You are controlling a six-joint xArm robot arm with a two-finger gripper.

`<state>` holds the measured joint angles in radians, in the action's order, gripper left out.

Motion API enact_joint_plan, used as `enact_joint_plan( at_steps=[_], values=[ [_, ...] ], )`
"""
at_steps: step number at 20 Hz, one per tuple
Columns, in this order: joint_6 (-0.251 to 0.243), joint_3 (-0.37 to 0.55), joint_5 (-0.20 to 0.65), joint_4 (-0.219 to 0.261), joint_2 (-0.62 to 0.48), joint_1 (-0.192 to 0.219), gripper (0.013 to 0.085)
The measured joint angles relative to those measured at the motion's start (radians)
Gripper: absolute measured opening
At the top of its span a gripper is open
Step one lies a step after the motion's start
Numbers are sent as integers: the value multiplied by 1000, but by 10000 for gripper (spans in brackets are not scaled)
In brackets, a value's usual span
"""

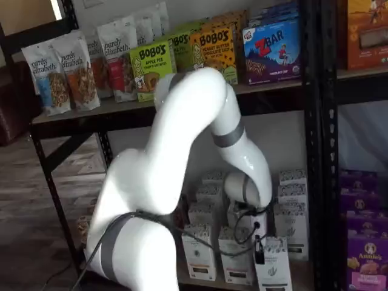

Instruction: Pick up the white box with a green strip in the middle, on the bottom shelf, the sixth box from the left

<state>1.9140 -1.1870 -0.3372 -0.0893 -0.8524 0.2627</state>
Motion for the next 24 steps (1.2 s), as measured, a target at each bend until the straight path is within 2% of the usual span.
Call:
enact_joint_plan(
  at_steps=[3, 6, 10, 18, 21, 24],
  values=[
    [-20, 124, 55, 2, 73, -20, 530],
    [-18, 263, 108, -30, 164, -52, 530],
    [-103, 408, 155, 29, 275, -80, 530],
    [-251, 651, 134, 91, 553, -168, 530],
    [-281, 728, 115, 77, 667, -210, 530],
    [-288, 777, 80, 48, 761, -243, 530]
  ],
)
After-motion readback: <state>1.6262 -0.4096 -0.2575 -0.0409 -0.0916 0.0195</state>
